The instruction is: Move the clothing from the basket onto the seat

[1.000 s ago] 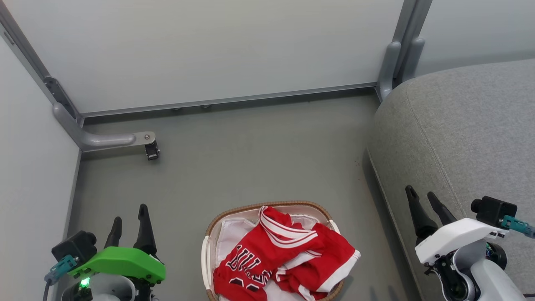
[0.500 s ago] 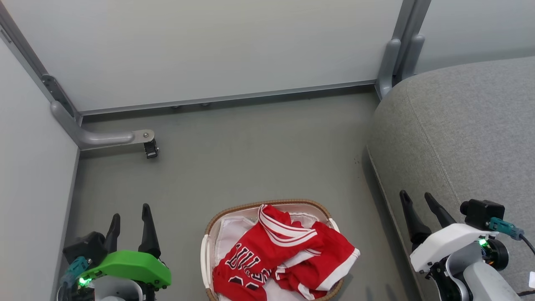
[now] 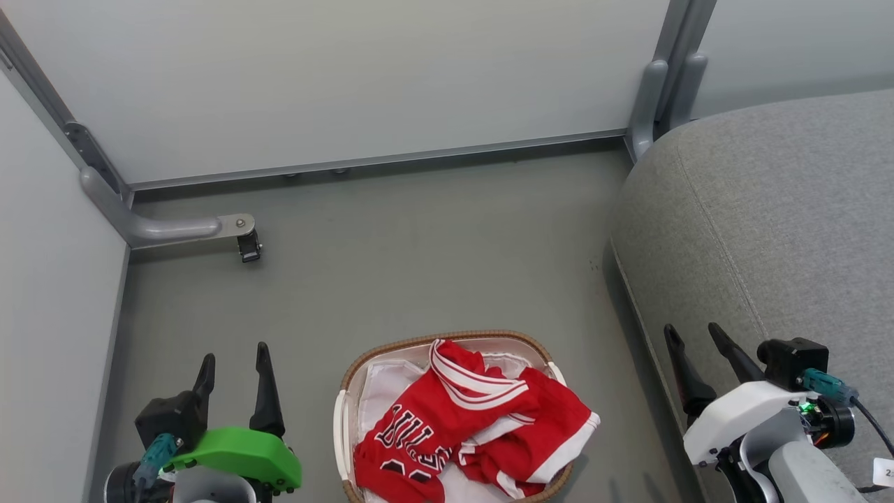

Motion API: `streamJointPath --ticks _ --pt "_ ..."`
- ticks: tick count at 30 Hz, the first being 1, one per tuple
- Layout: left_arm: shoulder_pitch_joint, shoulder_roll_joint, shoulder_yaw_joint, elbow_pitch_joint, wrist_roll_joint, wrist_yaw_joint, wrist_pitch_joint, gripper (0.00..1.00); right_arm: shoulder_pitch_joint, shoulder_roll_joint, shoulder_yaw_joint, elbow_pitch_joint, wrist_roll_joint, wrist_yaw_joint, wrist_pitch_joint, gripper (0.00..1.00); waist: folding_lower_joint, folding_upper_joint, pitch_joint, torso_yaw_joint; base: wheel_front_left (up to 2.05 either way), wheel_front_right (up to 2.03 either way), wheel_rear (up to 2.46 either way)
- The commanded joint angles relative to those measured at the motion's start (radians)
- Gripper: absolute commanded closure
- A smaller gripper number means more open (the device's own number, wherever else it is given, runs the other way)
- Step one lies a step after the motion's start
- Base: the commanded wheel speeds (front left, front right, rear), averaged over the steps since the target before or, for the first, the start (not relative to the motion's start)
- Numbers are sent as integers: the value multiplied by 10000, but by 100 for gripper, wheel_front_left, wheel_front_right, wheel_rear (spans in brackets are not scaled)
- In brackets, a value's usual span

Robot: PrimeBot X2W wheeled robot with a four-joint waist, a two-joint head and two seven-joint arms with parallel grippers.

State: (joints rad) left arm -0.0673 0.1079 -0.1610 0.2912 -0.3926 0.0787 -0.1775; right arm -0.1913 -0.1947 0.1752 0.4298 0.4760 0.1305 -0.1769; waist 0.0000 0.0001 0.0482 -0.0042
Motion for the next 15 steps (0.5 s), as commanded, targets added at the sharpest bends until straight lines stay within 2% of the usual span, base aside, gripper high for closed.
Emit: streamJointPath --ticks 1,9,15 --pt "120 -7 28 -109 233 -116 -111 0 -90 -46 36 9 -261 3 -113 0 0 -1 5 -6 0 0 0" --pt "186 -136 58 -8 959 -434 -289 0 -6 -36 78 209 -830 3 -291 0 0 -1 82 -56 0 0 0" --pt "-123 -352 -171 636 1302 -1017 -402 0 -350 -157 215 71 -1240 3 -412 0 0 -1 565 -275 0 0 0"
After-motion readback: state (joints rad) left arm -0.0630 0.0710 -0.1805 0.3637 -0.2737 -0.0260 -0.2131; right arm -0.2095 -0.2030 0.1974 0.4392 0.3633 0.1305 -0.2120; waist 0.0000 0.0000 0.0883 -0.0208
